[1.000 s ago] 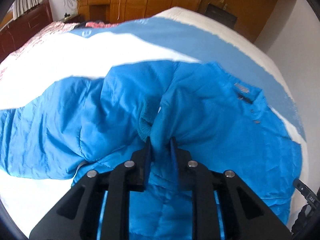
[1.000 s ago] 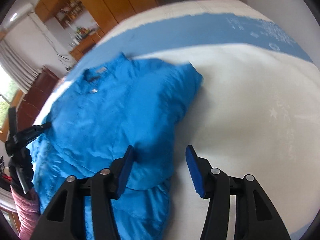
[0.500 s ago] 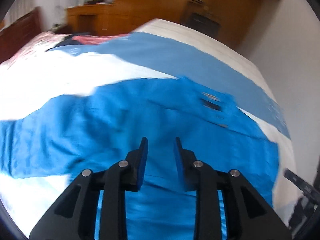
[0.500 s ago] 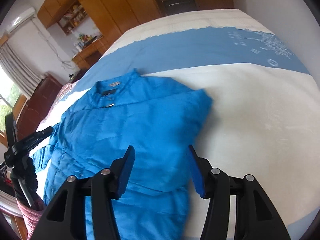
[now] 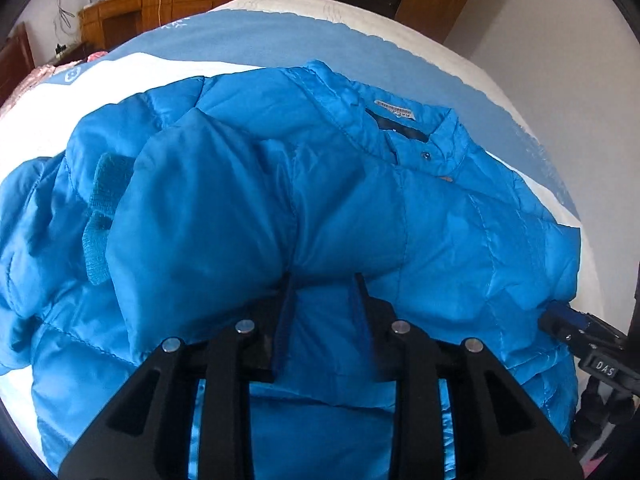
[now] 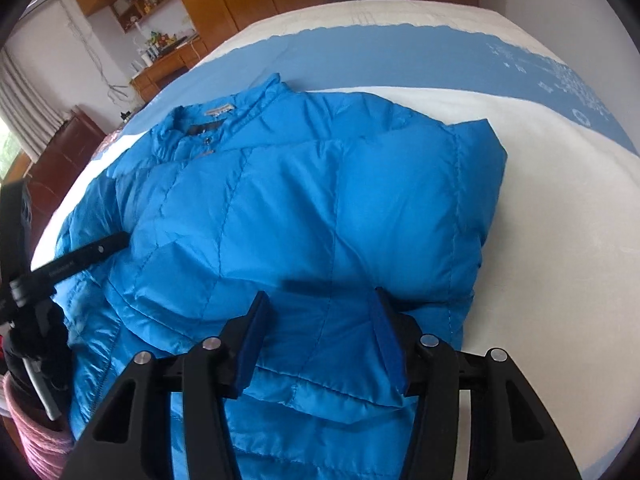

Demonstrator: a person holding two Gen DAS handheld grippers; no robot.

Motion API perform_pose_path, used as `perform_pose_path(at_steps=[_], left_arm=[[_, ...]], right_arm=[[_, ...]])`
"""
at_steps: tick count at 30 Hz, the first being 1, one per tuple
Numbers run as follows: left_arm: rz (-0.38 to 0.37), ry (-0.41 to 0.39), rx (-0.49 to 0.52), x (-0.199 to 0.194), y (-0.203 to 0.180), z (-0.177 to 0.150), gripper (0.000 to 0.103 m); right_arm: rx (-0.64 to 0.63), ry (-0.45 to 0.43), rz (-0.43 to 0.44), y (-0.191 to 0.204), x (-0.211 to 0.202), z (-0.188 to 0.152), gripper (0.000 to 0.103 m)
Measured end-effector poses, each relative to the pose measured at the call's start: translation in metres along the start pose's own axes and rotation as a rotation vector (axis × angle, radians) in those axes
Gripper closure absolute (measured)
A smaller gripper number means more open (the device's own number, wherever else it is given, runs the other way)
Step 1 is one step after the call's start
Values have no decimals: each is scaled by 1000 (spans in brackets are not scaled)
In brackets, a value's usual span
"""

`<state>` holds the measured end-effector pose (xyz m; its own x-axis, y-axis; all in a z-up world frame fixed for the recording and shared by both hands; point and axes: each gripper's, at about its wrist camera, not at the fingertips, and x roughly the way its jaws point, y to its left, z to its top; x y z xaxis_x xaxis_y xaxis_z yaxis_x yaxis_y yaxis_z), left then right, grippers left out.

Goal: Fold large clothes
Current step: 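Carry the held sleeve across the jacket body with the left gripper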

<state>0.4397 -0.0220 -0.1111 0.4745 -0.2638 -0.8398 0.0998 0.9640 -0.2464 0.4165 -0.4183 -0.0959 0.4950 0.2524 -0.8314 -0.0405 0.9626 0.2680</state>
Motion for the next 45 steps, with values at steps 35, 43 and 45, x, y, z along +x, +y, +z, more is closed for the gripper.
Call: perform_pose_path(at_steps=[35,43,45], left_arm=[[406,-290,-858,-242,393,-150,40],[494,-300,-920,-231,403,-148,74],[495,-307,-920,-229,407,-147,80]], right_arm=[[51,-23,1,-24,-44,3,44],[41,5,-43,-25,-29,2,42],[47,22,-53,-27,-22,1,42]])
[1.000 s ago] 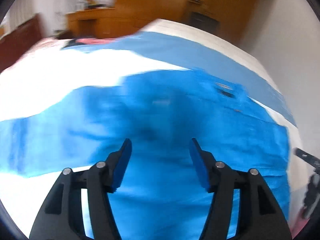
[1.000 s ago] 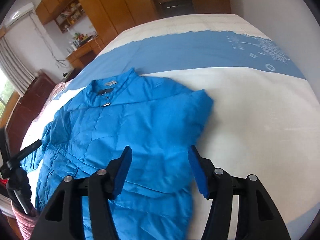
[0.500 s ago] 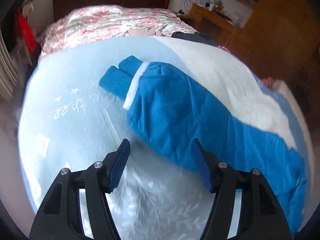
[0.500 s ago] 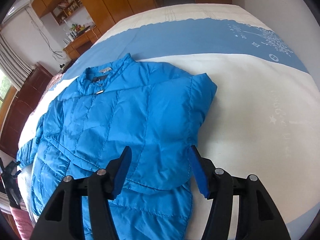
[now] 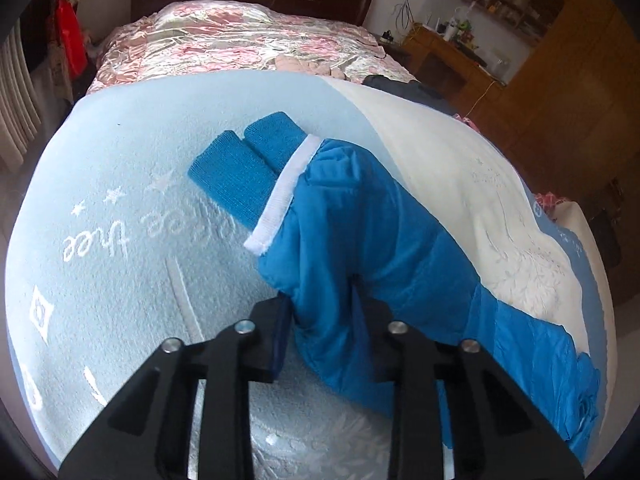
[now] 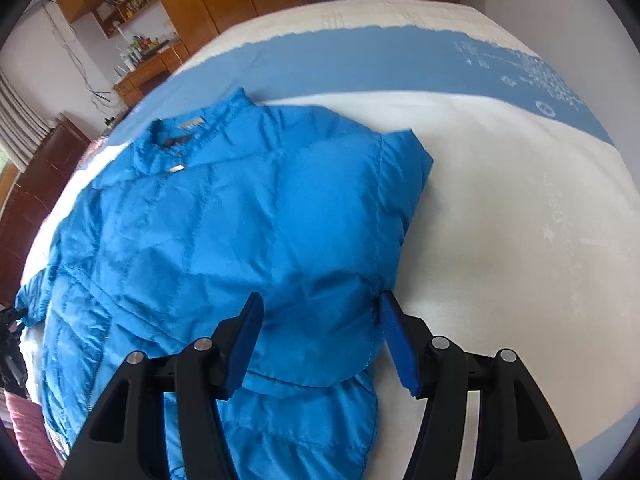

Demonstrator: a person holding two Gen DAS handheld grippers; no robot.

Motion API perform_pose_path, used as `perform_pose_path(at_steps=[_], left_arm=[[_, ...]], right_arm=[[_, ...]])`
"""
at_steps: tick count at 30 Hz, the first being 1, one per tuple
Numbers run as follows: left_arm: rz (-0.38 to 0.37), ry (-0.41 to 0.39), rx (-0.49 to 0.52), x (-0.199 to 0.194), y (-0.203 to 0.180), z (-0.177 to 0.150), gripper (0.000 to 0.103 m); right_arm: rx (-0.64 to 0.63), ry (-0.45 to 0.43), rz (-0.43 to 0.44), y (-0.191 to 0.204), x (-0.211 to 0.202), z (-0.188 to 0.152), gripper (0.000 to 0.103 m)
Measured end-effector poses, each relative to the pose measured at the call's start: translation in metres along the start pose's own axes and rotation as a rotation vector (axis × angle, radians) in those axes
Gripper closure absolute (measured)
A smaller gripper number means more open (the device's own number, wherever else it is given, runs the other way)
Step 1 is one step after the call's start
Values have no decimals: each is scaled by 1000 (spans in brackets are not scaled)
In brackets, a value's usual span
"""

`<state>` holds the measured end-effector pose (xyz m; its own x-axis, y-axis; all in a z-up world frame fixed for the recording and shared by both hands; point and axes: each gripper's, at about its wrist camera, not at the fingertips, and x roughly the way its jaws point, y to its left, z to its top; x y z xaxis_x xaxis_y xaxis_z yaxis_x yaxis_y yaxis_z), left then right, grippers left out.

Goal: Fold large clothes
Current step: 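Carry the held sleeve across the jacket body with the left gripper, then lay the sleeve on the jacket and open the left gripper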

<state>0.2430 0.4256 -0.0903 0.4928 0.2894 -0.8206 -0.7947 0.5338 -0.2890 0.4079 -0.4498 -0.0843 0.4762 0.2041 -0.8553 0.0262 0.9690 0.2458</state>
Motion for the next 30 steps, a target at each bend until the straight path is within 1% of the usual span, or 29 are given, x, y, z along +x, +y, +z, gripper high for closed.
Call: perform_pose_path(at_steps=[3,4,7,9,10,13,15,16,18,23,27,30], left_arm=[[-14,-5,-8,4,-1,2,86],[-33,-9,-17,2,-2,2,90],[-70,-48,-5,-8,-13,2,93],[-111,-95,37,-30,-28,-1,94],[-135,-113,59,-40,-37,-4,94],[-224,-164,154,-81,-78,-17,94],[-281,-186,238,-106,-112,-30,94],[-311,-200,293,-120,-134,-42,94],[-362,-206,372,-139,-168,-63,94],[-512,-183,546,-174,-252,-127,94],[-611,-137,671,-190,-312,-182,94],[-658,-96,748,-190,-350,-219,94]], right_arm=[[25,31,11,-6,13,0,41],[35,37,22,-9,15,0,40],[40,38,42,-10,12,1,40],[44,33,57,-10,5,1,41],[38,19,46,-9,-2,2,41],[15,-40,-26,-4,-24,2,41],[-2,-73,-34,0,-40,1,41],[-12,-78,-28,2,-45,-1,41],[-28,-84,-18,5,-53,-5,41],[-60,-122,5,12,-78,-16,41],[-72,-146,12,16,-86,-16,41],[-65,-148,24,12,-86,-16,41]])
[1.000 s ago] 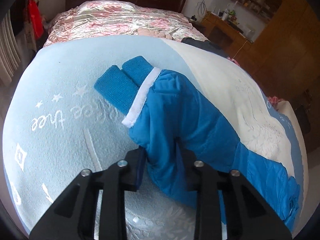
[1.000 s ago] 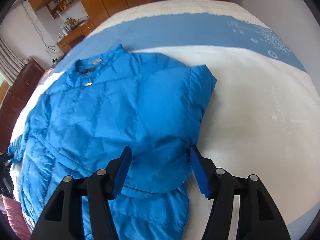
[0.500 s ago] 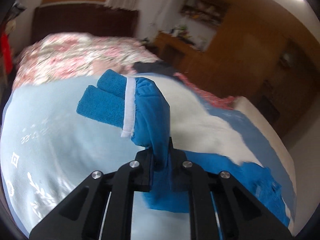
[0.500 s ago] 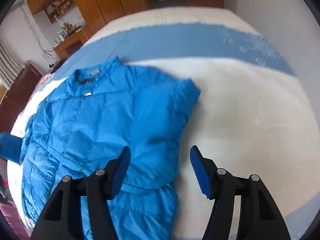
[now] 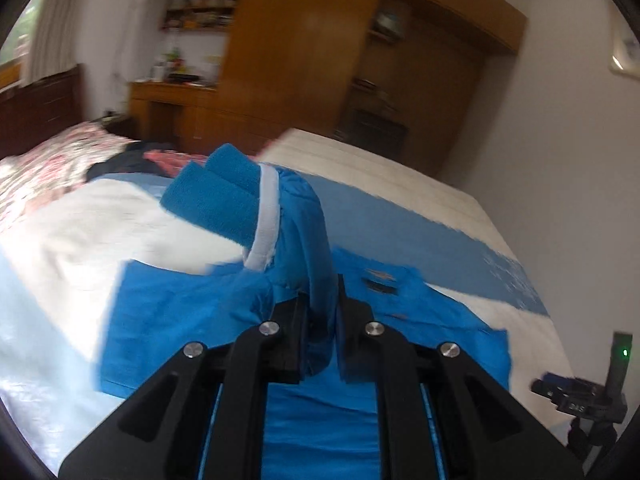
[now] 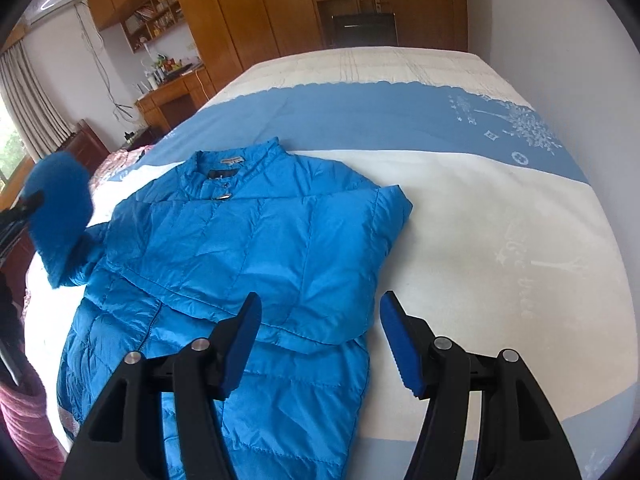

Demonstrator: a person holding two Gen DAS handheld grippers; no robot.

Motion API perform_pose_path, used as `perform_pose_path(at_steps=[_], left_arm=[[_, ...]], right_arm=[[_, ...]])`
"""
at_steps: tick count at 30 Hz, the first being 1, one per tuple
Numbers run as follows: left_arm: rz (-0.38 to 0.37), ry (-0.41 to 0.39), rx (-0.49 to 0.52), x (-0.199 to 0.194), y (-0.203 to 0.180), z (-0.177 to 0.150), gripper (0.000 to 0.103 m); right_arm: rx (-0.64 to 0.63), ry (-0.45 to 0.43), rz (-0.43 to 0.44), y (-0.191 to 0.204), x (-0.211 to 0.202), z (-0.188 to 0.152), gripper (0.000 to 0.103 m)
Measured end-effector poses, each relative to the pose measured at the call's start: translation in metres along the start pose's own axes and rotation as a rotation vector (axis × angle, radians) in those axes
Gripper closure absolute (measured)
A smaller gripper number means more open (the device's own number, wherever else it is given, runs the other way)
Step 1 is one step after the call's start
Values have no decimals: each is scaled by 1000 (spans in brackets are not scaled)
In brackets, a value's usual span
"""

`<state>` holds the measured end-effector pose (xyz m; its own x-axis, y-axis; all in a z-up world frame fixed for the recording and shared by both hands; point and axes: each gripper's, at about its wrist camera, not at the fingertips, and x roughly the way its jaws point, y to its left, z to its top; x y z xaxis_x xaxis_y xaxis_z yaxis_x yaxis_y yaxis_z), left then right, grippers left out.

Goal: Fold large clothes

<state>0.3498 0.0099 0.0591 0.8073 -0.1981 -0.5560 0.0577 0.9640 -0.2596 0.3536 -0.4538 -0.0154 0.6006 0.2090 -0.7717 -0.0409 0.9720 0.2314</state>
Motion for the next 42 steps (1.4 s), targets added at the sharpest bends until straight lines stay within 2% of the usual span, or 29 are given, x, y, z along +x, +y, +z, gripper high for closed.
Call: perform_pose_path(at_steps=[5,9,13,15,16,18,19,22,23,25,27,28,32,34,37,38,39,42], left_arm=[[-76,82,83,51,-67,-23,94],[-90,143,108,88,-88,-44,94],[-156,233,173,111,-103,-63,94],[-217,298,258,121,-116,-75,90],[-255,341,301,125,-122,-83,83],[-312,371,329,121,-125,-93,82],[-336,374,332,118,-124,-96,80],[-423,361,255,105,-102,-91,62],[-443,348,221,99,-92,-85,61],[-409,323,200,95,-82,-79,61],[-314,285,203,90,-58,-72,61],[-226,270,206,92,-43,-69,61],[-29,260,176,103,5,-61,61],[17,282,145,115,27,-61,61],[18,314,95,132,47,-65,62],[11,323,76,137,52,-67,62],[9,327,67,141,53,-69,62],[15,316,71,142,49,-68,62]], right_arm=[[17,9,3,-8,5,-1,41],[30,9,4,-13,7,0,41],[40,13,-3,-17,10,0,41],[44,17,-1,-19,12,0,41],[45,19,-1,-19,13,0,41],[46,22,-2,-19,15,0,41],[44,24,0,-18,15,-1,41],[32,23,5,-15,16,-1,41],[27,21,11,-14,17,-1,41],[18,25,32,-11,19,-1,41],[22,41,64,-7,23,0,41],[26,56,88,-5,28,2,41],[78,121,138,-6,56,14,41],[103,147,171,-6,73,21,41],[125,198,224,-1,96,27,42],[128,214,237,3,104,28,51],[126,225,242,6,109,29,55],[109,221,244,13,113,31,82]])
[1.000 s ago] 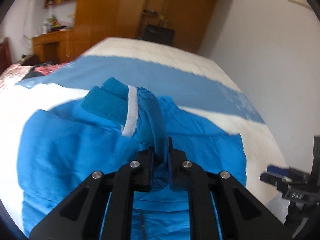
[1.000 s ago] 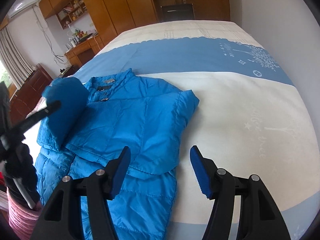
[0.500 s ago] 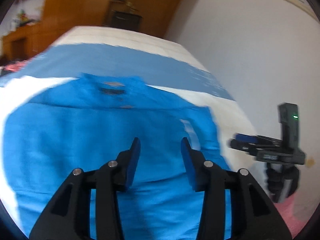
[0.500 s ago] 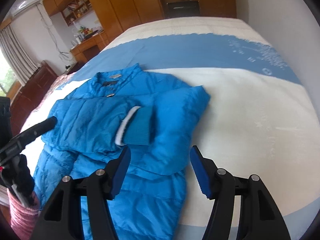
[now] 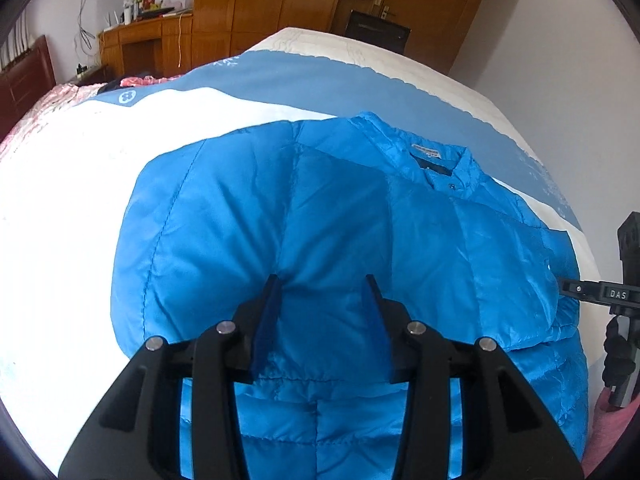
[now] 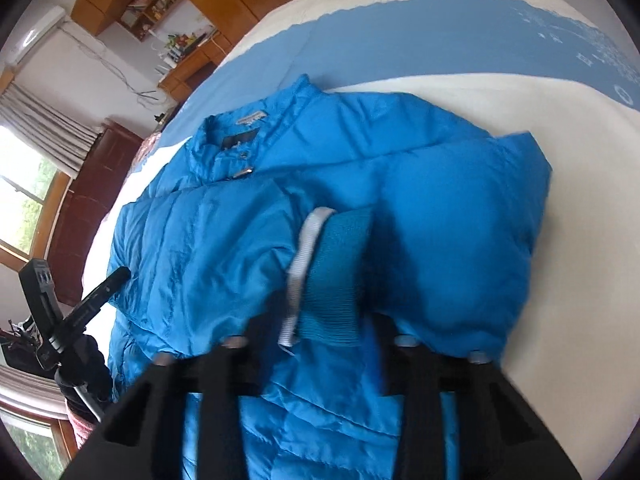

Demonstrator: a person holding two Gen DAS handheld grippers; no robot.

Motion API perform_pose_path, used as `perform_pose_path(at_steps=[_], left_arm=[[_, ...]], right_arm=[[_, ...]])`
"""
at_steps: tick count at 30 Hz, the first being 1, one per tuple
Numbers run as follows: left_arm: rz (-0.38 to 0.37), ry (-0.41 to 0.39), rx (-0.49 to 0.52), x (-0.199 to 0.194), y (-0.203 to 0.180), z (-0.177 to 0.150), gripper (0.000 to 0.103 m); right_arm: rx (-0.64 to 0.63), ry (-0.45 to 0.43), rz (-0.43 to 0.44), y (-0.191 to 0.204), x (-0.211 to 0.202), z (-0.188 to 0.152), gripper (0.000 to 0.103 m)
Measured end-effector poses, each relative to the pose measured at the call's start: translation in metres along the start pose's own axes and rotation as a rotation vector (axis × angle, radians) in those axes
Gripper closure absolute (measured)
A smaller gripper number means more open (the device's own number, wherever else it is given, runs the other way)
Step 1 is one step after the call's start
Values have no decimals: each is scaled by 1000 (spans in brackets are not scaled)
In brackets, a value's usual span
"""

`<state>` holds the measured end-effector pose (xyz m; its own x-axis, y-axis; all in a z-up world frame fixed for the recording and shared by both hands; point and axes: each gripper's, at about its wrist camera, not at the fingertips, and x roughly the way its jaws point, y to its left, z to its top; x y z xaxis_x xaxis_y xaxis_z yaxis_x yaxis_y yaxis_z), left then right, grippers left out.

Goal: Fold large clothes

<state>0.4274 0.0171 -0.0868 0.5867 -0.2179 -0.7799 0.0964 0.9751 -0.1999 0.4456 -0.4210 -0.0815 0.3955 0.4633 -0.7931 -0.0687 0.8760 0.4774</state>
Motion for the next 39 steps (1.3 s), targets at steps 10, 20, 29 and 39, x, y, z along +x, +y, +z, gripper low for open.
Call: perform_pose_path(at_steps=[10,20,29,39], left_arm=[[15,-24,9,-26,0,-4,62],[40,39,-39,-15,5,-7,64],[30,-21,107,-21,-70,0,62],[-9,43,118,23,-60,-22,63]], right_arm=[[37,-113,-164,-24,-45,-17,88],[16,-195,-262,-8,-54,-28,80],[-170,-242,-213,81,-29,-29,80],[-178,-140,-275,72,42,-44,82]])
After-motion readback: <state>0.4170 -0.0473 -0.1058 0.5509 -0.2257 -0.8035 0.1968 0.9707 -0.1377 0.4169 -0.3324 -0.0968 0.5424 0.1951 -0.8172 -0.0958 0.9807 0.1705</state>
